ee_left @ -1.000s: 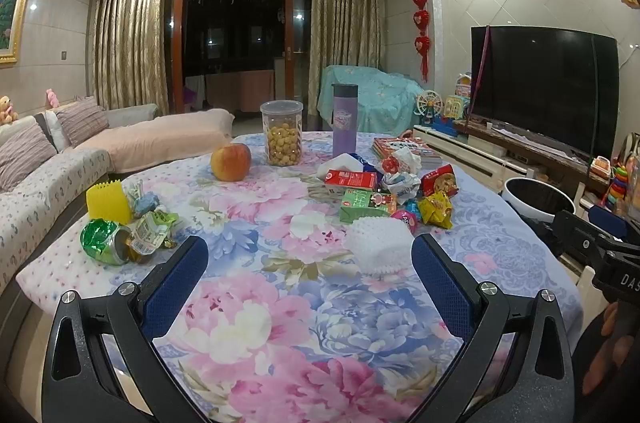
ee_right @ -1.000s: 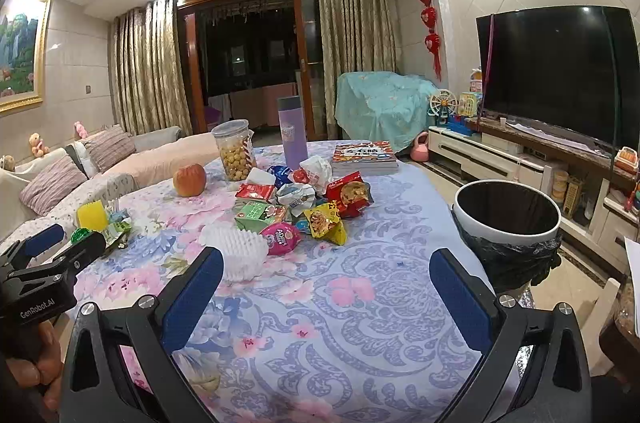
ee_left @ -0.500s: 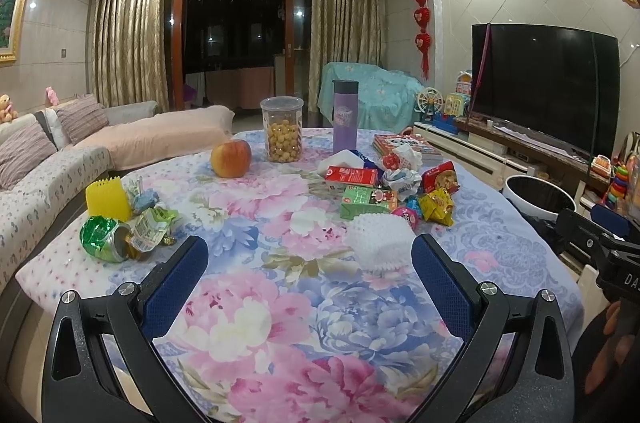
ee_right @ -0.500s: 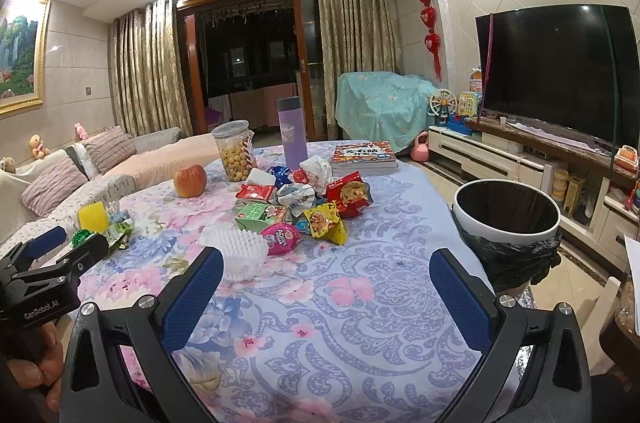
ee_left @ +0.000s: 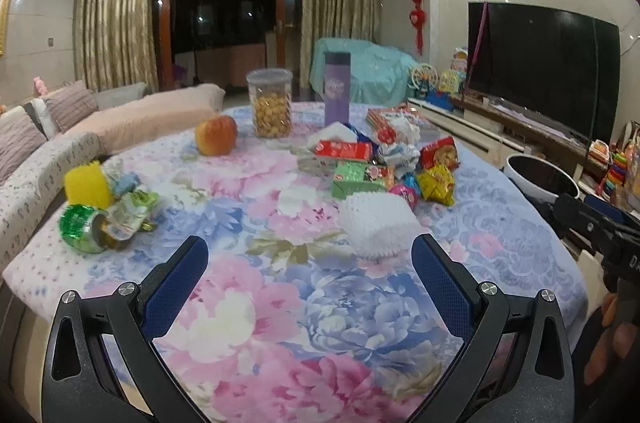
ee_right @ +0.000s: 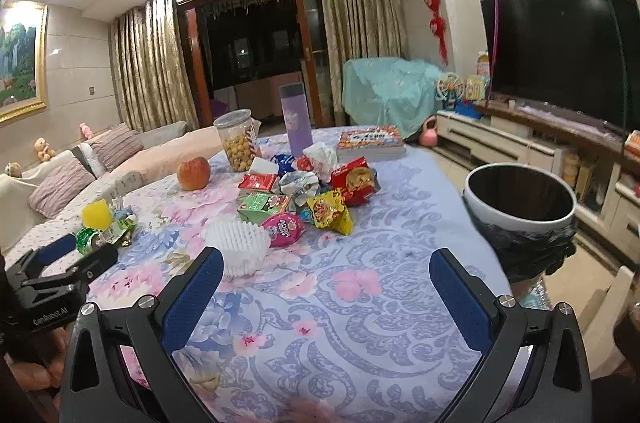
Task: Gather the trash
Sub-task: 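Grasp the white foam net with the left tool while the right tool grasps the yellow snack bag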
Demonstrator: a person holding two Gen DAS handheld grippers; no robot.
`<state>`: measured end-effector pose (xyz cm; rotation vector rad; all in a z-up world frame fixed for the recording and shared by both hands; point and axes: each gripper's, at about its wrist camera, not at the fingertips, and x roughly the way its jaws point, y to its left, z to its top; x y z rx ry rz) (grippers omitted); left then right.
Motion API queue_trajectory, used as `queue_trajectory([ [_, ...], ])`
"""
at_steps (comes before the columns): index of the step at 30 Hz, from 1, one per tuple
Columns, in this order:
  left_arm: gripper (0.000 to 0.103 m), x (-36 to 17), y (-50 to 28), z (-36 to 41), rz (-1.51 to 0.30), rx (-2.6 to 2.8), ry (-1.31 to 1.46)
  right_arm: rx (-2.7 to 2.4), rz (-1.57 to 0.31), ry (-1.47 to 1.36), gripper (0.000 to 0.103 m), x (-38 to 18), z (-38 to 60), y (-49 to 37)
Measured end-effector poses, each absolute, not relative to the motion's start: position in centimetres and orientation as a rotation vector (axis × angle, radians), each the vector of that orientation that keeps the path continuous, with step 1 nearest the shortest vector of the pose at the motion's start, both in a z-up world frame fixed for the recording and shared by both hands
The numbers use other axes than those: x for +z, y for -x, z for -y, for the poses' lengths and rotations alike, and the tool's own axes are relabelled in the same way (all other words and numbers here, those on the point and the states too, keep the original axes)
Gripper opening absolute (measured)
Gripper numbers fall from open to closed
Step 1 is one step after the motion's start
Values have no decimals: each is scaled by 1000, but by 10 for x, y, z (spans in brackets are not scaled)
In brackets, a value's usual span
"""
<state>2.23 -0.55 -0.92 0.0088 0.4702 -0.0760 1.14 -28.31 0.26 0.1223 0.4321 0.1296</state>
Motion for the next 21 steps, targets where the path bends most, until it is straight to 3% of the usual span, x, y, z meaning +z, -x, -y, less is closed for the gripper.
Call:
queue_trajectory([
  [15, 103, -30, -95, 36, -619, -154, -12, 164, -580, -187, 102, -20, 297, -96],
  [21, 103, -38, -124, 45, -662, -163, -21, 183, -625, -204, 93, -28, 299, -130],
])
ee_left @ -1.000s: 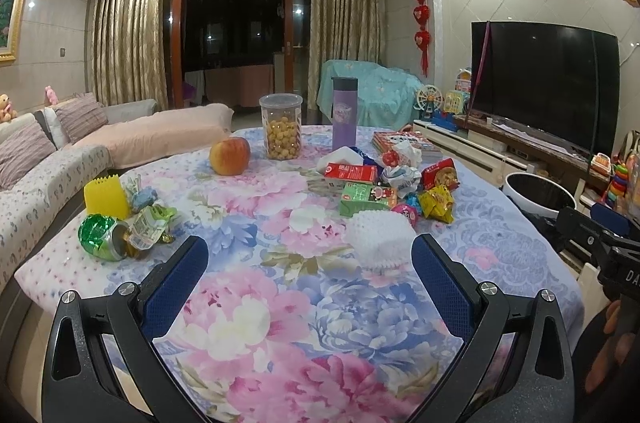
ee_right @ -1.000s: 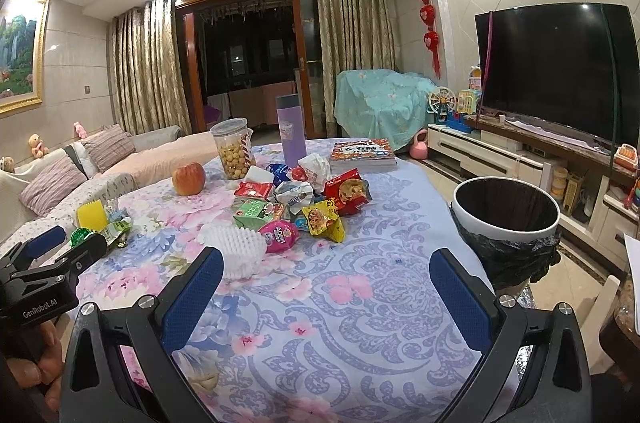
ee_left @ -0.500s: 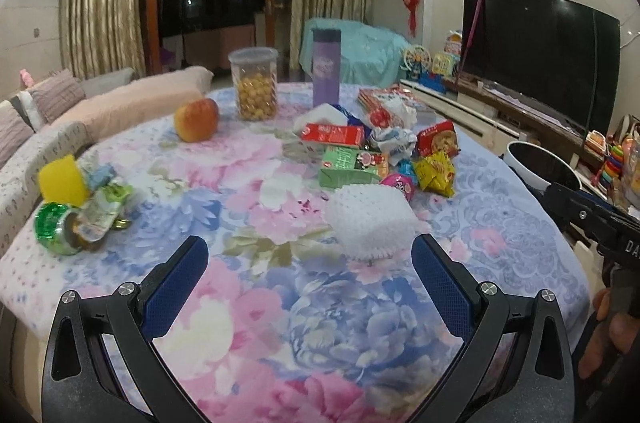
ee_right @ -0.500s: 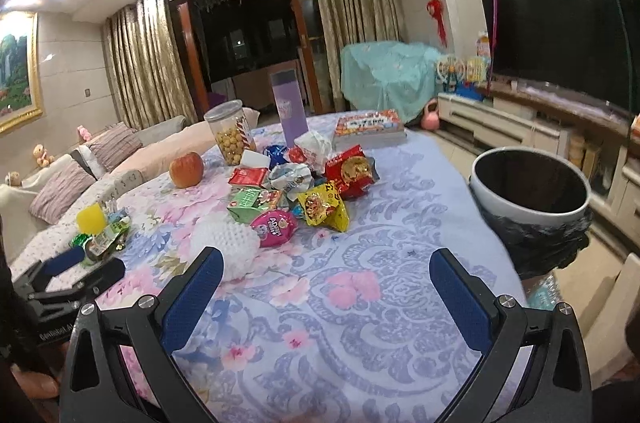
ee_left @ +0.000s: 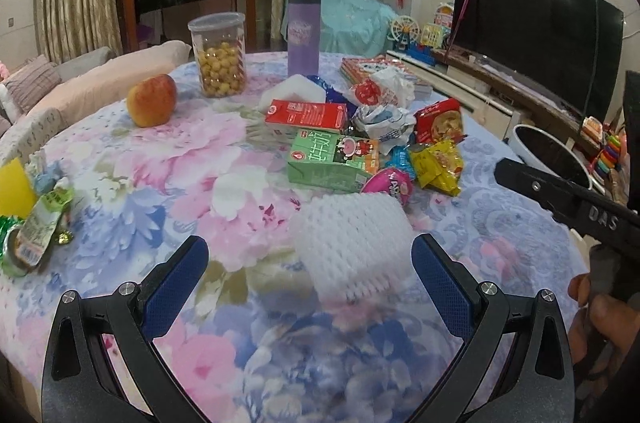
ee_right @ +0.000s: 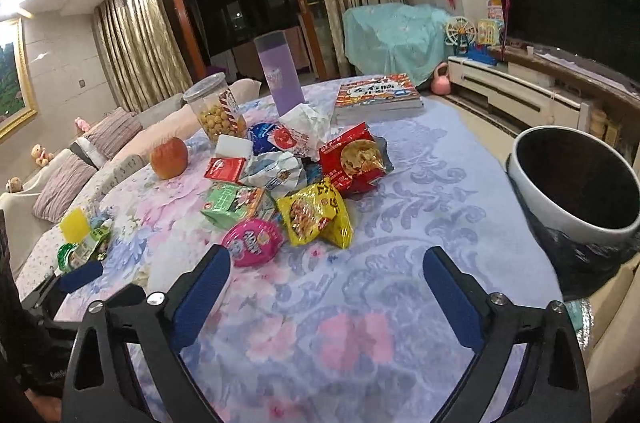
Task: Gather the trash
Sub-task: 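Grasp the white foam net with the left tool while the right tool grasps the yellow snack bag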
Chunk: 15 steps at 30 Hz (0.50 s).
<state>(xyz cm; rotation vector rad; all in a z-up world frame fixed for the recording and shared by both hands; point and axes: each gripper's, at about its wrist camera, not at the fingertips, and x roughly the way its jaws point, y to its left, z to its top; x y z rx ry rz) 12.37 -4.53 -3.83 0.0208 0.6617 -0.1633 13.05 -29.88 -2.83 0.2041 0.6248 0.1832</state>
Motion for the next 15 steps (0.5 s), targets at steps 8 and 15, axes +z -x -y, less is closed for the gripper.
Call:
queue_trajectory([
  [8, 77, -56, -151, 49, -738, -212, -8, 225, -726, -221, 71, -50, 295, -177],
  [15, 28, -63, -149, 58, -773, -289, -8, 272, -769, -247, 8, -61, 293, -198],
])
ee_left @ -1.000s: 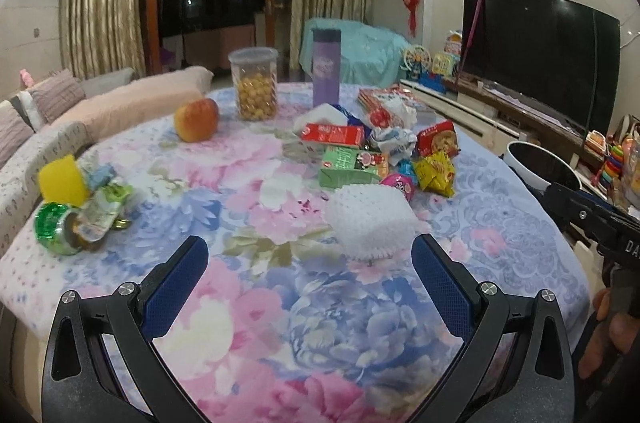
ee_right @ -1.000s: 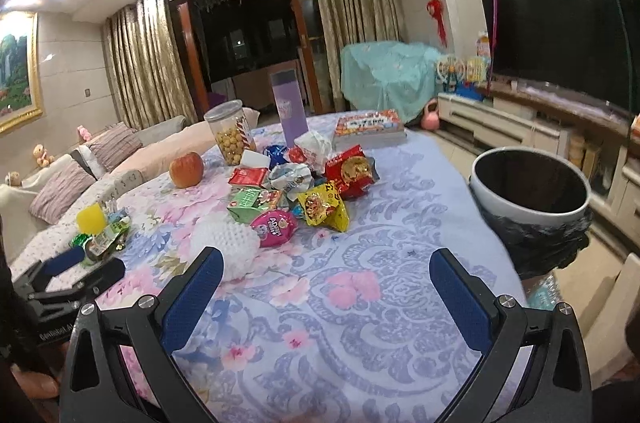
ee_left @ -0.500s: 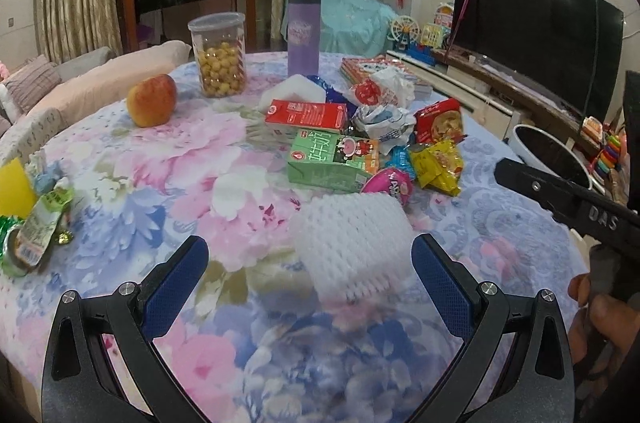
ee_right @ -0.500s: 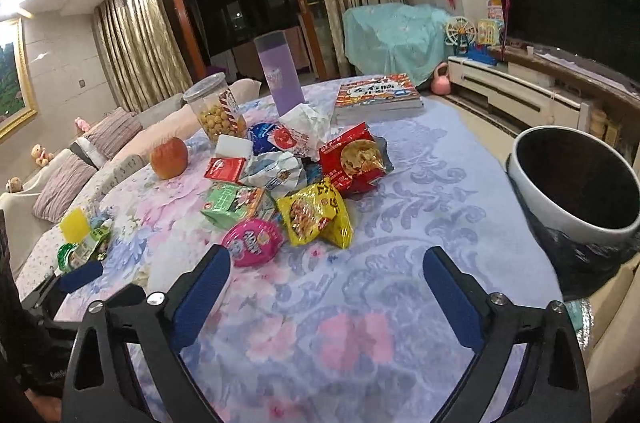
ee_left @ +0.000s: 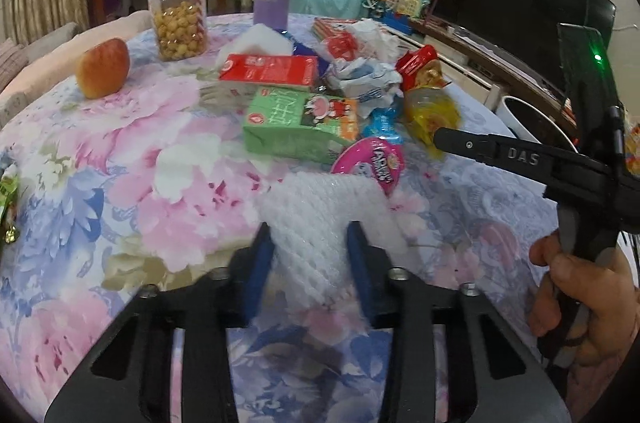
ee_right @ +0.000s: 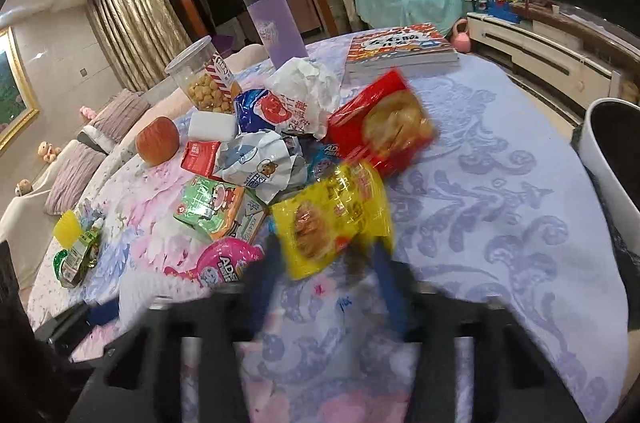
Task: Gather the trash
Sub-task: 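Grasp the white foam net with the left tool while the right tool grasps the yellow snack bag, then carry both items to the white bin and open both tools to drop them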
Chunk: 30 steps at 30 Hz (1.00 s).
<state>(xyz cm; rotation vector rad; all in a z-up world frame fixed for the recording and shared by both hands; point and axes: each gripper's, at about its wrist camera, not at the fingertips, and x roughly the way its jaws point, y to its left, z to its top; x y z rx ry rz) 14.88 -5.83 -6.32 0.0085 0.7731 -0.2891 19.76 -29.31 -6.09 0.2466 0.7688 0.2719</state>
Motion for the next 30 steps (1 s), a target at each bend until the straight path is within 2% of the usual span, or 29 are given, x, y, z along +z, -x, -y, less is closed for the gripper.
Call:
queue_trajectory([
  [1, 27, -61, -147, 59, -767, -296, -9, 272, -768, -246, 1, -61, 294, -198],
  [12, 24, -46, -135, 59, -725, -310, 10, 280, -710, -268, 0, -44, 308, -171],
  [14, 24, -44, -135, 60, -715, -314, 6, 281, -721, -285, 10, -44, 312, -170],
  [15, 24, -43, -134, 61, -710, -316, 4, 272, -730, -298, 11, -46, 317, -172],
  [19, 24, -41, -136, 61, -701, -322, 4, 214, -725, -292, 44, -45, 328, -181],
  [21, 24, -42, -139, 59, -706, -318, 11, 217, -722, -275, 51, -43, 328, -189],
  [23, 24, -43, -143, 57, -714, -313, 20, 238, -734, -250, 67, -44, 323, -200],
  [24, 24, -44, -144, 56, -716, -311, 22, 241, -740, -231, 68, -45, 319, -206],
  [27, 24, -45, -146, 53, -719, -305, 25, 238, -757, -186, 67, -52, 312, -221],
  [28, 24, -45, -146, 52, -720, -304, 27, 242, -767, -181, 59, -55, 311, -225],
  [29, 24, -45, -147, 52, -722, -305, 33, 244, -777, -176, 35, -58, 310, -228],
  [30, 24, -44, -147, 52, -722, -307, 37, 242, -789, -178, 25, -61, 310, -230],
])
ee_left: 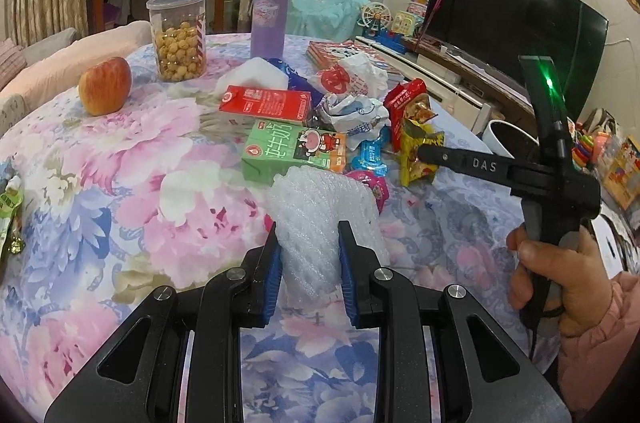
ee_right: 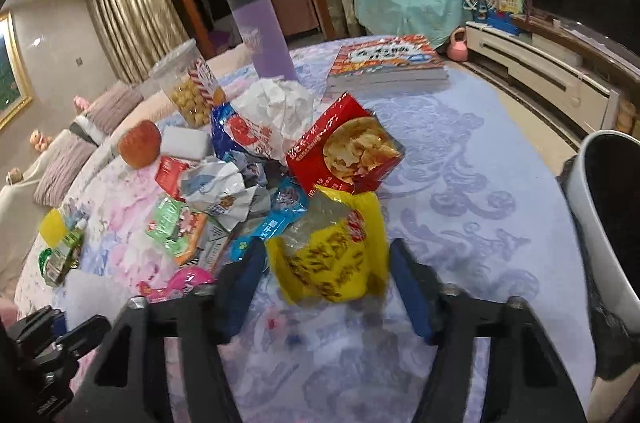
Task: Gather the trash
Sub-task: 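Carry both items to the white bin and open both tools to drop them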
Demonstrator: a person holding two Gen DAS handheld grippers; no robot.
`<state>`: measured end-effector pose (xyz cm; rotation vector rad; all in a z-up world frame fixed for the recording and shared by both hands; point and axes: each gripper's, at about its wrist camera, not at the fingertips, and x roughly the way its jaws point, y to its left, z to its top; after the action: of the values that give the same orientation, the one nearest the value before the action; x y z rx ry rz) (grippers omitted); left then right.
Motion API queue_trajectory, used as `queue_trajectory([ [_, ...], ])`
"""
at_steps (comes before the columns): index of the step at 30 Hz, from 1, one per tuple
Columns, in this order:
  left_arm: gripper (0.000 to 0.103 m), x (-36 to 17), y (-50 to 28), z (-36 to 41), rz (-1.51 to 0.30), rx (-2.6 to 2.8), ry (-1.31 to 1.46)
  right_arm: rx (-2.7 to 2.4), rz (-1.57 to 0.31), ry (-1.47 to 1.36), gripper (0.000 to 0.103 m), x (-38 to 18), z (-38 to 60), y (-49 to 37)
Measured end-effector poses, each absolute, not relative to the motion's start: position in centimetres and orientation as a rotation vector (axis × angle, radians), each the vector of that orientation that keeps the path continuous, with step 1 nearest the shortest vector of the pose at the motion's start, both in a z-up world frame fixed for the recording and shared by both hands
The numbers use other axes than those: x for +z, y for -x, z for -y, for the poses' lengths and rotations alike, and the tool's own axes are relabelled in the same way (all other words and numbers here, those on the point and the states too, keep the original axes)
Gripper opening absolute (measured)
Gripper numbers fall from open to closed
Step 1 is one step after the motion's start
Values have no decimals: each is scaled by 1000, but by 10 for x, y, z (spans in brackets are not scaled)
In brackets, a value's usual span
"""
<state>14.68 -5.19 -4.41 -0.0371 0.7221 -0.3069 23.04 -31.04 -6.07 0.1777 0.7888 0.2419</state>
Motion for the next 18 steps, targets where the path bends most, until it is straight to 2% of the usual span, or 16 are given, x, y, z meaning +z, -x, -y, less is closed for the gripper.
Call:
queue_trajectory([
  [1, 24, -44, -147, 53, -722, -311, 39, 246, -791, -189, 19, -61, 312, -230],
  [4, 24, -42, -144, 61, -721, -330, 29, 251, -778, -223, 14, -61, 320, -221],
  [18, 24, -25, -137, 139, -697, -489, -39, 149, -705, -369, 13, -42, 401, -143],
])
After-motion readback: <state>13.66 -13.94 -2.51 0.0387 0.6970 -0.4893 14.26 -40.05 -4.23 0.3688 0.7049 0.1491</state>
